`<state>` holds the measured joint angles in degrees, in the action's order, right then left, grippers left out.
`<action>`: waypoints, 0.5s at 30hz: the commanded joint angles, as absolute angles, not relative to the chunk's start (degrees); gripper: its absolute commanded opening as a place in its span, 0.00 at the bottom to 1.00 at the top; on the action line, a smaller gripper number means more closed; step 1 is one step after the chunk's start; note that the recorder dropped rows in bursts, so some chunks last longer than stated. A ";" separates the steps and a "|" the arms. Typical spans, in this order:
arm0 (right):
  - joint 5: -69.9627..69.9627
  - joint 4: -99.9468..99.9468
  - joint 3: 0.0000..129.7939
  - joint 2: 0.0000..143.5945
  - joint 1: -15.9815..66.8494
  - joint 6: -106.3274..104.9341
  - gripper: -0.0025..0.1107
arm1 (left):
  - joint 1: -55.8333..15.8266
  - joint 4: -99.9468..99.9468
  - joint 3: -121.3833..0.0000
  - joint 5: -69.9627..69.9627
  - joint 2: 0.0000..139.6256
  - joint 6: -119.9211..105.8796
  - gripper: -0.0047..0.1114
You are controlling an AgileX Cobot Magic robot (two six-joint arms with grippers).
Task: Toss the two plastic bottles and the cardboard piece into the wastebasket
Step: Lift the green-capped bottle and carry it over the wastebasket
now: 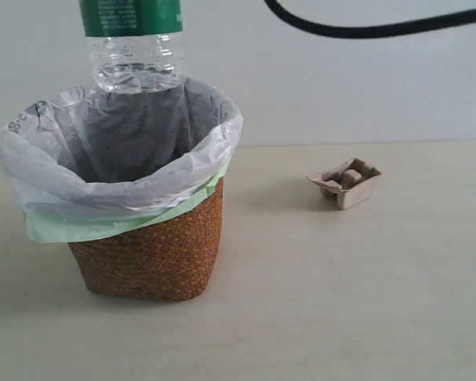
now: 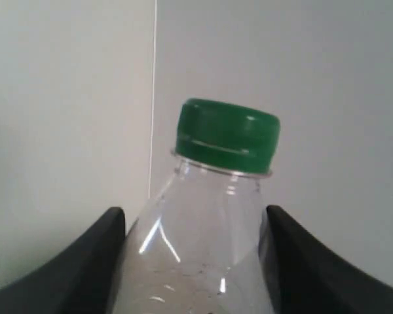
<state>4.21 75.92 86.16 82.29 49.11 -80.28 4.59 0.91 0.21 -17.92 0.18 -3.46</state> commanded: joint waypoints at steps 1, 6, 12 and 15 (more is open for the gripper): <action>1.55 68.61 84.15 82.92 49.22 -89.86 0.02 | 4.20 1.02 0.00 -17.52 0.00 -2.96 0.97; -15.81 66.59 76.52 84.35 49.22 -110.08 0.02 | 4.20 1.02 0.00 -17.52 0.00 -2.96 0.97; -53.16 70.11 72.47 85.29 49.22 -121.75 0.02 | 4.20 1.02 0.00 -17.52 0.00 -2.96 0.97; -60.98 69.64 72.47 85.18 49.12 -121.75 0.02 | 4.20 1.02 0.00 -17.52 0.00 -2.96 0.97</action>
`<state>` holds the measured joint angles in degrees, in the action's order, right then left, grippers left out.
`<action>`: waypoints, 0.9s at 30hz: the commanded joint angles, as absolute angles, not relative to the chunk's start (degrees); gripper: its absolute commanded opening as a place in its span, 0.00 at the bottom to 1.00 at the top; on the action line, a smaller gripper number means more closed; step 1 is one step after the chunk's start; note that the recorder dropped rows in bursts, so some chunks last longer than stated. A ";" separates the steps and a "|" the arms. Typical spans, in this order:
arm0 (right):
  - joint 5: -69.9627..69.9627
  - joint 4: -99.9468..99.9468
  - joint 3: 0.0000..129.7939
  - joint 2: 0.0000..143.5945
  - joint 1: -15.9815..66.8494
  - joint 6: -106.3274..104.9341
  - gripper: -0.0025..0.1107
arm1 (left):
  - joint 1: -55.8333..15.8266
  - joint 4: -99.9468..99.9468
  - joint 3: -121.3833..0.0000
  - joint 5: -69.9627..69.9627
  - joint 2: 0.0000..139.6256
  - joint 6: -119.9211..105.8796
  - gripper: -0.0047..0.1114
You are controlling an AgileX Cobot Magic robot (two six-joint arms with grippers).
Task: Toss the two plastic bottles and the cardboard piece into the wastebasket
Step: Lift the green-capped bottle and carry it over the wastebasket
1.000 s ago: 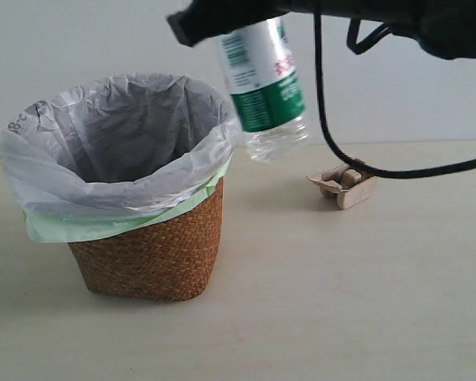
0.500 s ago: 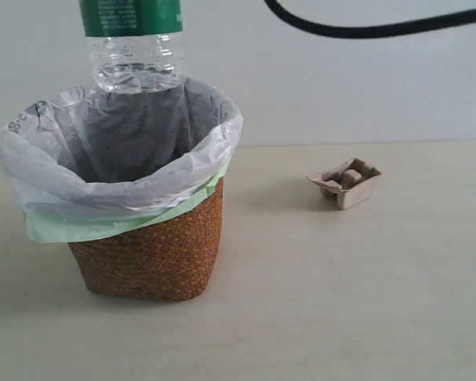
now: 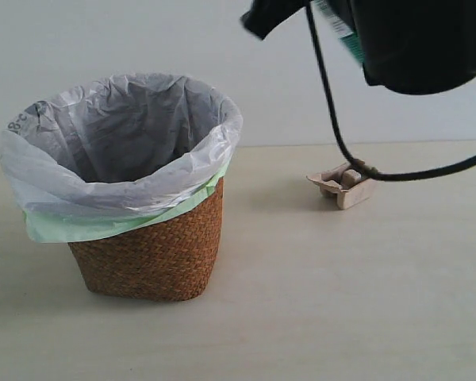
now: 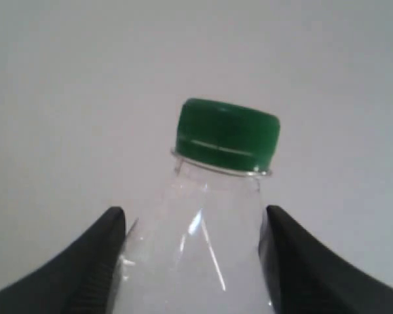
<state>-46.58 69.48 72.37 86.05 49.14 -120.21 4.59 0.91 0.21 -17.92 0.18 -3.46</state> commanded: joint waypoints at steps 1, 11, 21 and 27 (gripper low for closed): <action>-61.25 69.64 72.47 85.18 49.12 -121.75 0.02 | 4.20 1.02 0.00 -17.52 0.00 -2.96 0.97; -31.56 63.26 74.27 85.18 49.12 -83.82 0.02 | 4.20 1.02 0.00 -17.52 0.00 -2.96 0.97; -23.94 44.09 81.98 85.31 49.12 -27.52 0.02 | 4.20 1.02 0.00 -17.52 0.00 -2.96 0.97; -21.37 44.09 81.98 85.31 49.12 -39.41 0.02 | 4.20 1.02 0.00 -17.52 0.00 -2.96 0.97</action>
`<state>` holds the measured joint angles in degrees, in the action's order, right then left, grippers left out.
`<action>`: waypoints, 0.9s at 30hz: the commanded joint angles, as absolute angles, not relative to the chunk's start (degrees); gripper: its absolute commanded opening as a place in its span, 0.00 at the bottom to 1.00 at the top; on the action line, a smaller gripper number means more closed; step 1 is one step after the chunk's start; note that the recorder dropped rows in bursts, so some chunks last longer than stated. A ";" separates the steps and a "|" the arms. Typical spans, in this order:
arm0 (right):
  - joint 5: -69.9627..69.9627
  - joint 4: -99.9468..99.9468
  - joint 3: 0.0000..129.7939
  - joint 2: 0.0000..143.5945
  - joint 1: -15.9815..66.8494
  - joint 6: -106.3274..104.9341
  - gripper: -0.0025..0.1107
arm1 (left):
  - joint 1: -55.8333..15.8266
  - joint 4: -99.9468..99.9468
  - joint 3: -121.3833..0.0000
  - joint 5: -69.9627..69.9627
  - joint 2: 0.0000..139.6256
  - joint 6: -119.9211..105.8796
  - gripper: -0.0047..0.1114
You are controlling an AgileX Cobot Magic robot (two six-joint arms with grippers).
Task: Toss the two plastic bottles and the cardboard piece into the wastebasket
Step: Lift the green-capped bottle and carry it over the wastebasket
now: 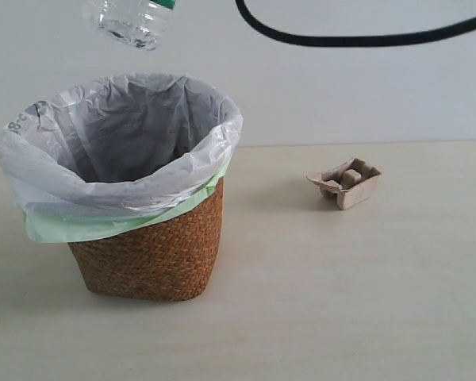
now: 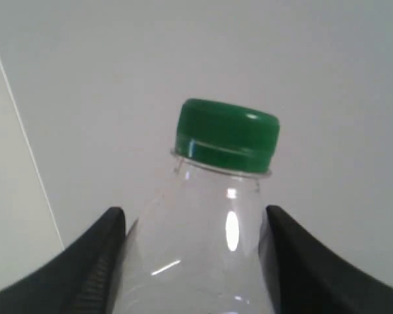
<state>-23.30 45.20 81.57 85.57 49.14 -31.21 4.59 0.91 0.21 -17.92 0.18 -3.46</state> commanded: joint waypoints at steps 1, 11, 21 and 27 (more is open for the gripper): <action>-20.42 44.09 81.85 85.31 49.12 -46.21 0.02 | 4.20 1.02 0.00 -17.52 0.00 -2.96 0.97; -39.58 66.05 77.15 85.39 49.12 -121.99 0.02 | 4.20 1.02 0.00 -17.52 0.00 -2.96 0.97; -46.98 88.27 77.15 85.29 48.47 -120.04 0.02 | 4.20 1.02 0.00 -17.52 0.00 -2.96 0.97; 5.26 92.92 85.20 87.31 48.47 -101.37 0.05 | 4.20 1.02 0.00 -17.52 0.00 -2.96 0.97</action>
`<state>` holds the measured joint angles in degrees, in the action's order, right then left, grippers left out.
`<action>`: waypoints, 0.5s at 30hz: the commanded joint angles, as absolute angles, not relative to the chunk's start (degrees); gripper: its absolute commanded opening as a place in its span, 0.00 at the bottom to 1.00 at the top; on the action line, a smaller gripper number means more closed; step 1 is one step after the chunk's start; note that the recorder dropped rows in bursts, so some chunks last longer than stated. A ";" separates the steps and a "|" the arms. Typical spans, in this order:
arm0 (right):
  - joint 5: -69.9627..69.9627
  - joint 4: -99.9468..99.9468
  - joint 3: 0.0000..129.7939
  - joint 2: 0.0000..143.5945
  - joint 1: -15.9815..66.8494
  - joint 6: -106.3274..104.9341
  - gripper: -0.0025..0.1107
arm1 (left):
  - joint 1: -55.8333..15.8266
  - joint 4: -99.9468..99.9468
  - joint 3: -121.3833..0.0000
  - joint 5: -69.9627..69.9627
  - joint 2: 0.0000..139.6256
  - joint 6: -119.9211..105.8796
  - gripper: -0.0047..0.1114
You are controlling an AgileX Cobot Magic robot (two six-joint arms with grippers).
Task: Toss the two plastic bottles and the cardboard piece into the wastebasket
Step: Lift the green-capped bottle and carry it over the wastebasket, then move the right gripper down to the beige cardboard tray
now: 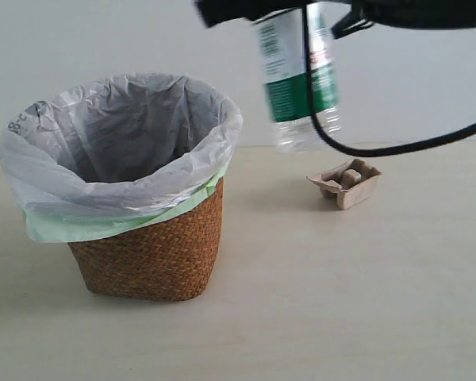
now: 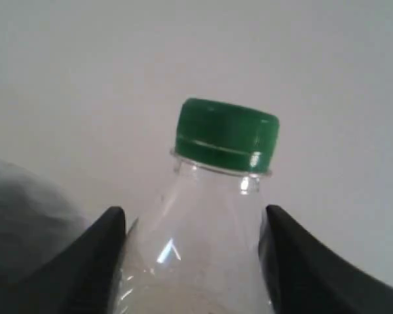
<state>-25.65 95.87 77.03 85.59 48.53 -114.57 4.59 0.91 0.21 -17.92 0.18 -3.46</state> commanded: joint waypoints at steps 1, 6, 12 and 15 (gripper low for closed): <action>4.66 94.27 88.15 88.46 48.47 -99.56 0.09 | 4.20 1.02 0.00 -17.52 0.00 -2.96 0.97; -4.03 96.68 95.39 92.27 48.47 -94.67 0.87 | 4.20 1.02 0.00 -17.52 0.00 -2.96 0.97; -21.86 99.95 92.34 92.58 48.57 -101.82 0.86 | 4.20 1.02 0.00 -17.52 0.00 -2.96 0.97; -33.34 99.95 90.65 92.58 48.57 -104.97 0.86 | 4.20 1.02 0.00 -17.52 0.00 -2.96 0.97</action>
<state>-24.02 99.30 91.83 92.79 48.66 -101.91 4.59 0.91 0.21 -17.92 0.18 -3.46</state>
